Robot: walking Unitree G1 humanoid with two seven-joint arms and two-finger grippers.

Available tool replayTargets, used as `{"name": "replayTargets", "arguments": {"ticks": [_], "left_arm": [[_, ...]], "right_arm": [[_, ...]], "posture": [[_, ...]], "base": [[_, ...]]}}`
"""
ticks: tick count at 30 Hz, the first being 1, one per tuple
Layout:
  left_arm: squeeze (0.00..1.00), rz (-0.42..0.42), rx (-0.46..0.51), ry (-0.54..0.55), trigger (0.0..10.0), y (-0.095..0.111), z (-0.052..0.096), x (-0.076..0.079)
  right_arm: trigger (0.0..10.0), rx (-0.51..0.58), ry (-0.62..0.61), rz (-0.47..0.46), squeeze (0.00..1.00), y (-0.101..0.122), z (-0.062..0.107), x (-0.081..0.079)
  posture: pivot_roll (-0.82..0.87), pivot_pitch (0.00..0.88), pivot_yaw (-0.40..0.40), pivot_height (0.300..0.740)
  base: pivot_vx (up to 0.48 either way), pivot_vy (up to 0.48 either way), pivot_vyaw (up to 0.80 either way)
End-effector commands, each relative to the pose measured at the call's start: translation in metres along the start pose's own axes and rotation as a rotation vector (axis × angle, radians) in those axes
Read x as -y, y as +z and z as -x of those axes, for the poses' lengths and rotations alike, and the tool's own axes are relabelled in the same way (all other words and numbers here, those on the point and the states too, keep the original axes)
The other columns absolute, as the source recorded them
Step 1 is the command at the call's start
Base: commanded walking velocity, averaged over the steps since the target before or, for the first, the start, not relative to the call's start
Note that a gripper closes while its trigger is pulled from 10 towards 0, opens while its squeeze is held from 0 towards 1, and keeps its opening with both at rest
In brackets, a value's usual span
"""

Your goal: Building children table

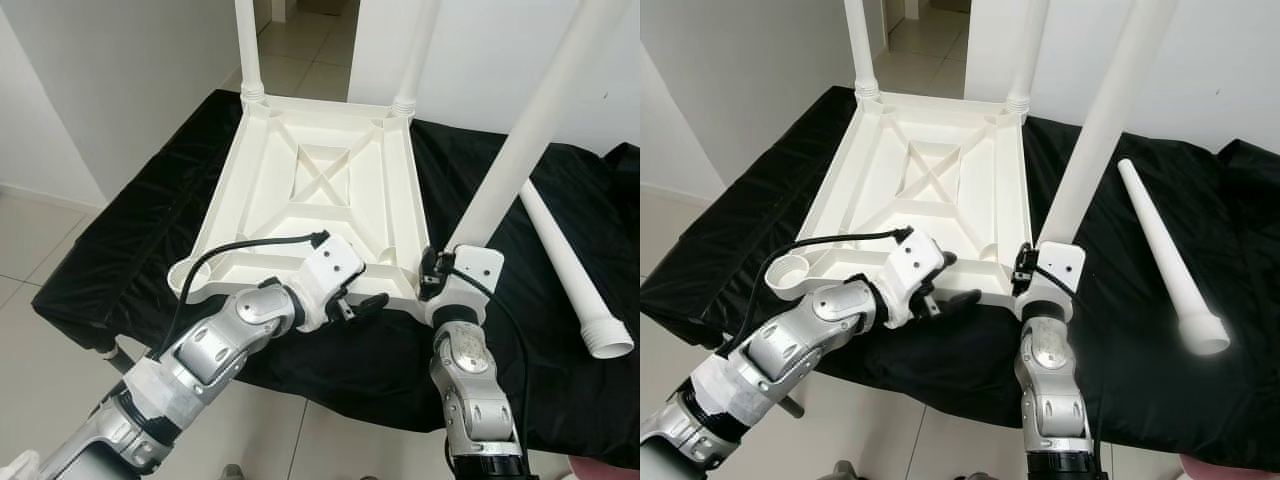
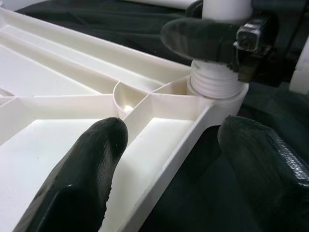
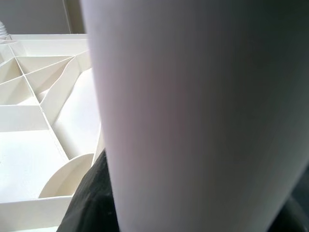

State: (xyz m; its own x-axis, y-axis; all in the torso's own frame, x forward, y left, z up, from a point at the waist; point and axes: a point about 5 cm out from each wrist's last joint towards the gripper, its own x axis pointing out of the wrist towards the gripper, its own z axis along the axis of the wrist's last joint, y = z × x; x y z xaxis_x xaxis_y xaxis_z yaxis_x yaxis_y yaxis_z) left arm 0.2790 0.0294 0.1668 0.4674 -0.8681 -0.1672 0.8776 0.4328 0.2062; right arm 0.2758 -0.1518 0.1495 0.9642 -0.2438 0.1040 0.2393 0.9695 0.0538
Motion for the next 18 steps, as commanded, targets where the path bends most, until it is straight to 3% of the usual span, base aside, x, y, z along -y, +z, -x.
{"name": "replayTargets", "arguments": {"ticks": [1,2,18], "left_arm": [[0.0,-0.027,0.001,-0.149,10.0,0.002,0.0,0.003],[0.0,-0.029,0.001,-0.145,10.0,0.002,0.001,0.002],[0.0,-0.055,0.006,-0.087,10.0,0.002,0.002,-0.005]], "right_arm": [[10.0,-0.055,-0.037,-0.016,0.6,-0.01,0.006,0.003],[10.0,-0.042,-0.01,-0.027,1.0,-0.008,0.007,0.002],[10.0,0.087,0.271,-0.036,1.0,0.002,0.002,0.018]], "posture": [[-0.05,0.083,-0.02,0.74],[-0.05,0.089,-0.022,0.74],[-0.05,0.092,-0.041,0.74]], "base": [[0.0,0.0,0.0],[0.0,0.0,0.0],[0.0,0.0,0.0]]}}
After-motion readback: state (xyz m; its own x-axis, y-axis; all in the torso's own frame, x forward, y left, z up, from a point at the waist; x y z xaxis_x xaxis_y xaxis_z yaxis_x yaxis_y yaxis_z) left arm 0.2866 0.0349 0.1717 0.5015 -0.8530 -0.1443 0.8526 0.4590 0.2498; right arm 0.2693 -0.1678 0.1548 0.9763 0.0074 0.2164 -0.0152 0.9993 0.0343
